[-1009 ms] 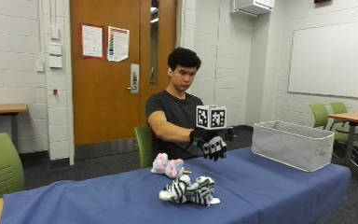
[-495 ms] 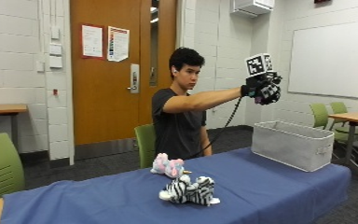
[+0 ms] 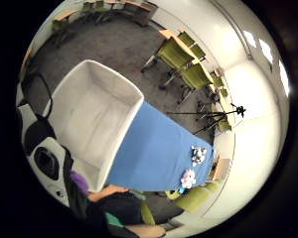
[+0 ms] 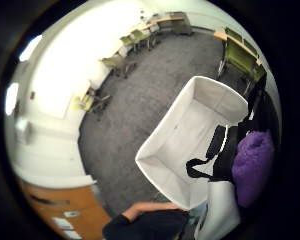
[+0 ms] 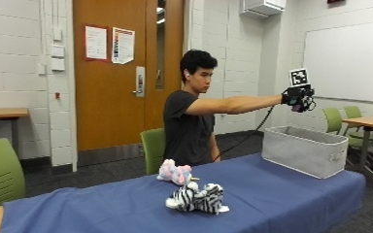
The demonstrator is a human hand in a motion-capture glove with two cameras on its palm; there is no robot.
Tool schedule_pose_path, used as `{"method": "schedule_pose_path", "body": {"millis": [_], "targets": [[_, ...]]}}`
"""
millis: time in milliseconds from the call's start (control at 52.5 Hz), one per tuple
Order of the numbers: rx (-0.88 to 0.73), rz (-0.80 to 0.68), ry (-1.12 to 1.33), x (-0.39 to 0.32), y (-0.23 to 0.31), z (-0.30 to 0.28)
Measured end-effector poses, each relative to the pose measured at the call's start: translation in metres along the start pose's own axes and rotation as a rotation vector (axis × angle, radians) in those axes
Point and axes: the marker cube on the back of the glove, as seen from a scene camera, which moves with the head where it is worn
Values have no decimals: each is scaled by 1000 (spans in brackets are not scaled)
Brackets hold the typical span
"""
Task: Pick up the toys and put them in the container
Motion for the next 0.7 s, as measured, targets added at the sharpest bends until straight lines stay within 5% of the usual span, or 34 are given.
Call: {"method": "schedule_pose_path", "body": {"millis": [228,305,514,628,704], "targets": [[-63,85,-180,-34,-2,8],[-197,79,-69,-13,7,22],[-260,44,-50,17,27,19],[-254,158,-141,4,38,6],[-229,-50,-50,-31,62,5]]}}
